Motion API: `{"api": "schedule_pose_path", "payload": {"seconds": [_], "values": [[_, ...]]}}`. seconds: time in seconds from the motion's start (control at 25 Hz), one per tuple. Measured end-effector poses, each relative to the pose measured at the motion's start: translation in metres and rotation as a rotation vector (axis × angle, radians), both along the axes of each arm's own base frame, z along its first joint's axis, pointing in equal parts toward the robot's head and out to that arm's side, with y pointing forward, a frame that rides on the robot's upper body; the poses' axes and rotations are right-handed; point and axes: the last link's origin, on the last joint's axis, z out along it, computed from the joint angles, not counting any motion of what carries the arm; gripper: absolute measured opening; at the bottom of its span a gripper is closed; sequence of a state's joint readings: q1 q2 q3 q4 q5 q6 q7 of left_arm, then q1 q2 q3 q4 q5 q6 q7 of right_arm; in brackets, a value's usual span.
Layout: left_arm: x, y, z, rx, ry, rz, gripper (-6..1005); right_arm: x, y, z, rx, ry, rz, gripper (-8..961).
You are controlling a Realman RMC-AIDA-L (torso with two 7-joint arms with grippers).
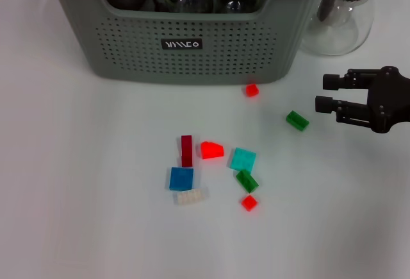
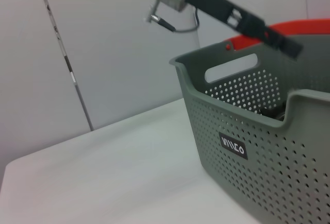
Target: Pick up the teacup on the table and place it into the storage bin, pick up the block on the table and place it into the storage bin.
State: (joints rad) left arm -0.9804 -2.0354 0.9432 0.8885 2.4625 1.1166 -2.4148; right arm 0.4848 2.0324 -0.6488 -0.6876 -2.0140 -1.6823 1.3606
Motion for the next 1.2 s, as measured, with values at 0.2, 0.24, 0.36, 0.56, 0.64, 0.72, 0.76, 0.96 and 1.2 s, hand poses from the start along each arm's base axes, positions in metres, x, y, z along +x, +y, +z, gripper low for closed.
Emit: {"api": "schedule_pose_path", "payload": {"seconds": [0.2,0.24,0.36,0.56,0.64,0.72,0.76,0.96,1.2], "values": [[0.001,-0.019,0.032,0.048,-0.219,-0.056,439,0.000,0.000,0.000,0.000,0.000,-0.001,523],[-0.002,-0.024,0.039,0.051,-0.249,-0.064,439,0.001,0.000,0.000,0.001,-0.001,-0.002,523],[-0.013,-0.049,0.066,0.035,-0.399,-0.147,438,0.000,0.000,0.001,0.002,0.000,-0.001,523],[-0.050,-0.125,0.104,0.044,-0.697,-0.475,436,-0.001,0.001,0.000,0.000,0.001,0.004,523],[-0.072,-0.155,0.107,0.050,-0.721,-0.556,435,-0.002,0.001,0.000,0.000,0.001,0.004,524],[-0.096,-0.177,0.098,0.070,-0.683,-0.590,435,-0.002,0.002,0.000,0.001,0.002,0.003,524],[-0.108,-0.188,0.087,0.075,-0.648,-0.601,434,-0.002,0.002,0.000,0.000,0.002,0.003,524],[-0.156,-0.234,0.004,0.020,-0.403,-0.655,433,-0.005,0.004,0.000,-0.003,0.004,0.007,524],[-0.182,-0.249,-0.059,-0.043,-0.342,-0.616,430,-0.006,0.005,0.000,-0.004,0.008,0.007,524]]}}
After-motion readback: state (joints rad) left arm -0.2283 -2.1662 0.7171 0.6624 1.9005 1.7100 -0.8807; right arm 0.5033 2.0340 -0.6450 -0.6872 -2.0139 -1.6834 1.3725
